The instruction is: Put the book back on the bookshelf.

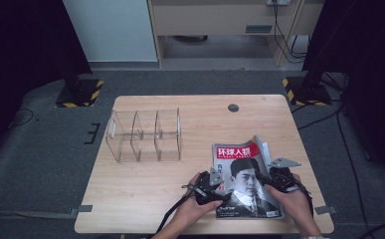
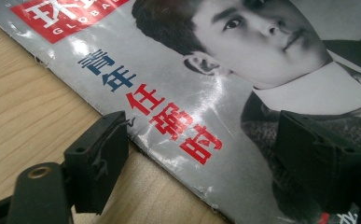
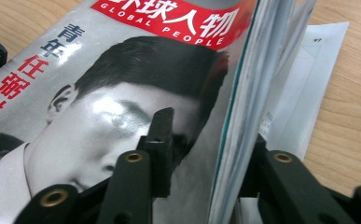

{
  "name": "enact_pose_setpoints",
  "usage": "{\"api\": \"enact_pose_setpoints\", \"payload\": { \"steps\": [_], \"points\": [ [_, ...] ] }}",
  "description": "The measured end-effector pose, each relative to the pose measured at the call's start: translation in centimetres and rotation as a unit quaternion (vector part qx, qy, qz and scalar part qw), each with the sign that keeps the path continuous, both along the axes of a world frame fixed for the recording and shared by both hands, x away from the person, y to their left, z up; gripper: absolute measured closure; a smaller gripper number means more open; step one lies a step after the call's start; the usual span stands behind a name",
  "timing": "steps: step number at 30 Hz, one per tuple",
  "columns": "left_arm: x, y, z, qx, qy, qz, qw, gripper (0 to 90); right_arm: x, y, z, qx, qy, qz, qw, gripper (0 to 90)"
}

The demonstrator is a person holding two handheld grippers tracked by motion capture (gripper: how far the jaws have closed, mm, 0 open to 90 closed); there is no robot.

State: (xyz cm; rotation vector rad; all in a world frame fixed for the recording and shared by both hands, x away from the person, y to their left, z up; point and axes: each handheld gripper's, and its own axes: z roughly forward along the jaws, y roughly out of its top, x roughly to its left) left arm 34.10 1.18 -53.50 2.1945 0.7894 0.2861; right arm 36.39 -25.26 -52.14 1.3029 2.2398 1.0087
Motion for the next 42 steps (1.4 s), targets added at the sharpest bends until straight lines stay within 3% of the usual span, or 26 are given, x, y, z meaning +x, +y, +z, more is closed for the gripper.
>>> {"api": "enact_pose_setpoints", "payload": {
  "steps": [5, 8, 9, 14, 17, 25, 27, 33, 42],
  "points": [
    [0.3, 0.1, 0.0, -0.001, 0.012, -0.002, 0.9999, 4.9, 0.0, -0.1, 0.2, -0.001, -0.001, 0.0, 1.0, 75.4],
    [0.5, 0.4, 0.0, 0.004, 0.008, 0.008, 0.9999, 5.7, 0.1, -0.1, 0.3, -0.001, 0.0, -0.001, 1.0, 78.4],
    [0.7, 0.8, 0.1, -0.005, 0.004, 0.024, 0.9997, 6.2, 0.1, -0.1, 0.3, 0.001, -0.002, 0.0, 1.0, 80.4],
    [1.1, 1.5, 0.3, -0.026, 0.002, 0.042, 0.9988, 6.2, -0.1, 0.0, 0.5, 0.009, -0.006, -0.002, 0.9999, 84.0],
    [1.2, 1.7, 0.3, -0.022, -0.002, 0.047, 0.9987, 6.6, -0.1, 0.0, 0.6, 0.013, -0.006, -0.001, 0.9999, 85.2],
    [1.8, 1.7, 0.1, -0.041, 0.011, 0.041, 0.9983, 6.6, -0.2, -0.2, 1.0, 0.034, -0.016, 0.003, 0.9993, 87.2],
    [2.1, 1.8, 0.0, -0.057, 0.028, 0.038, 0.9972, 6.4, -0.3, -0.3, 1.2, 0.041, -0.024, 0.008, 0.9989, 87.4],
    [2.1, 1.7, 0.0, -0.071, 0.052, 0.026, 0.9958, 6.9, -0.4, -0.3, 1.6, 0.057, -0.032, 0.014, 0.9978, 87.6],
    [2.0, 1.5, -0.1, -0.065, 0.051, 0.023, 0.9963, 6.2, -0.7, -0.2, 2.5, 0.082, -0.044, 0.022, 0.9954, 87.7]
  ]
}}
